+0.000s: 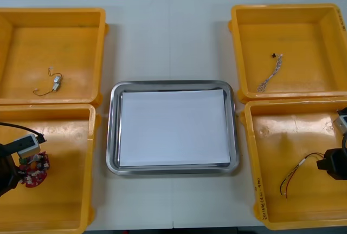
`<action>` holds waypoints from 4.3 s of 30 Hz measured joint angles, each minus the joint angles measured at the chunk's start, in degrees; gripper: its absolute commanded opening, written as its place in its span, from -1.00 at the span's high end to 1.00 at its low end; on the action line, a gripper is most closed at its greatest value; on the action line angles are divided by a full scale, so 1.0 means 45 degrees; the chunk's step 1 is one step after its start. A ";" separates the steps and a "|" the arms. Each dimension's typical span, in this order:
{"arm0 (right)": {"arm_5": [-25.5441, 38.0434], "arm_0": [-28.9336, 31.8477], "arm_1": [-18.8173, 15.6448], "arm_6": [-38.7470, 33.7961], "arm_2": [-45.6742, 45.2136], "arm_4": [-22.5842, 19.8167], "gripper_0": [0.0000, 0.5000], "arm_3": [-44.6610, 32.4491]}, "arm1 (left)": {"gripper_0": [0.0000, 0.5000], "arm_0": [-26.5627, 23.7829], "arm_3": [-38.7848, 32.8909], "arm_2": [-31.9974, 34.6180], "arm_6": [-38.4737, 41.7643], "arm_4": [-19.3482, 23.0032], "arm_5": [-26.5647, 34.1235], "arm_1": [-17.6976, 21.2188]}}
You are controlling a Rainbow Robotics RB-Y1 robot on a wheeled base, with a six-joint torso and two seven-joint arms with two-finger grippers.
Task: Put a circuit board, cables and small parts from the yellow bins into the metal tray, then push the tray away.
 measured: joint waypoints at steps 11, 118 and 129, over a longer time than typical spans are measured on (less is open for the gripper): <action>0.0000 -0.0325 0.0157 -0.4138 0.0001 -0.0057 -1.00 -0.0009 | -0.22 0.0019 0.0000 -0.0001 0.0000 -0.0192 -0.0005 0.0000; 0.2457 -0.1969 0.1012 -0.7879 0.2280 0.2334 1.00 -0.2557 | -1.00 -0.0011 0.0512 0.0602 1.6051 -0.0946 -0.2309 -0.1168; 0.3490 -0.2519 0.1010 -0.3862 0.2206 0.1748 1.00 -0.3790 | -1.00 0.0128 0.0529 0.0446 1.6050 -0.0974 -0.2520 -0.1171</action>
